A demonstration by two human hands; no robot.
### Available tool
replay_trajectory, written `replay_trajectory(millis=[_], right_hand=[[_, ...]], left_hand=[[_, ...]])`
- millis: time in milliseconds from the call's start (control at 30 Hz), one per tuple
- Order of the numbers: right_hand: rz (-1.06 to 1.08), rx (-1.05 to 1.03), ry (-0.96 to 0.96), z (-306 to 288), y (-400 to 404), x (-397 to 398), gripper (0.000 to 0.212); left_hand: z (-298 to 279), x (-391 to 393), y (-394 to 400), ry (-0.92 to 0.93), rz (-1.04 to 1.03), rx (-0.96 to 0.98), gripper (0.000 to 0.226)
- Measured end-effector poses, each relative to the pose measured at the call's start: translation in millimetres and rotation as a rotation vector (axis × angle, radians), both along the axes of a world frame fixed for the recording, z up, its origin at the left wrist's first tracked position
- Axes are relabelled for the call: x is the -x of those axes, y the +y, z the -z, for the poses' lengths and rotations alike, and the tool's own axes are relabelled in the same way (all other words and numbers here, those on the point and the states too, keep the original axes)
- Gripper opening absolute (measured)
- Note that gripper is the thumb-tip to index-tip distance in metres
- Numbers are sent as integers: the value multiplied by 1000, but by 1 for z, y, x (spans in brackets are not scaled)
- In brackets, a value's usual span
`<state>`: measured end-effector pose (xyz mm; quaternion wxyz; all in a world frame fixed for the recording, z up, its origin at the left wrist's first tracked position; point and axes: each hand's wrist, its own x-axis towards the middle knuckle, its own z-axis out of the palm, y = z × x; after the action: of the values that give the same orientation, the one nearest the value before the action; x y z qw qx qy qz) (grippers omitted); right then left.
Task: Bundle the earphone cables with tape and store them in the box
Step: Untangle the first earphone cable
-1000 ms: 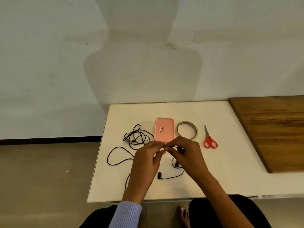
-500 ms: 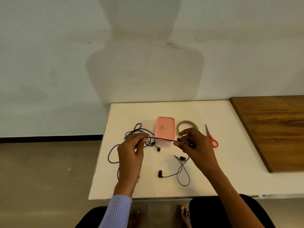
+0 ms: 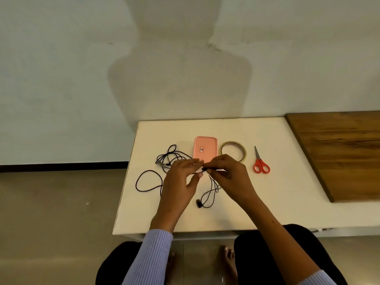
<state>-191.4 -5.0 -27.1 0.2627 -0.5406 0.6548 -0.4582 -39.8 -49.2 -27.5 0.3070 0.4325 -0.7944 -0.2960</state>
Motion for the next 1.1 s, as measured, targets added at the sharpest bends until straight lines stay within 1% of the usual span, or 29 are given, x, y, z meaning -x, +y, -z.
replay_trajectory(millis=[67, 167, 267, 467, 633, 767, 867, 967, 1100], right_hand=[[9, 5, -24, -2, 2, -3, 16], [19, 1, -105, -6, 5, -7, 15], [-25, -14, -86, -8, 8, -7, 16], [-61, -93, 79, -6, 11, -5, 8], [-55, -141, 33, -4, 11, -8, 10], [-19, -169, -56, -5, 11, -4, 8], [-50, -209, -95, -6, 9, -4, 9], [-64, -216, -99, -8, 9, -5, 8], [-31, -196, 4, -10, 9, -7, 16]], left_hand=[[-2, -1, 4, 83, 15, -45, 32], [-5, -5, 8, 165, -12, -65, 22], [-5, -13, 11, 216, -27, -96, 19], [-3, -27, 8, 207, -81, -103, 19], [-6, -29, 6, 254, -81, -219, 14], [-6, -31, 0, 264, -56, -265, 11], [-6, -30, -1, 246, -57, -251, 10], [-7, -29, -1, 212, -47, -191, 11], [-5, -29, -1, 172, -45, -104, 11]])
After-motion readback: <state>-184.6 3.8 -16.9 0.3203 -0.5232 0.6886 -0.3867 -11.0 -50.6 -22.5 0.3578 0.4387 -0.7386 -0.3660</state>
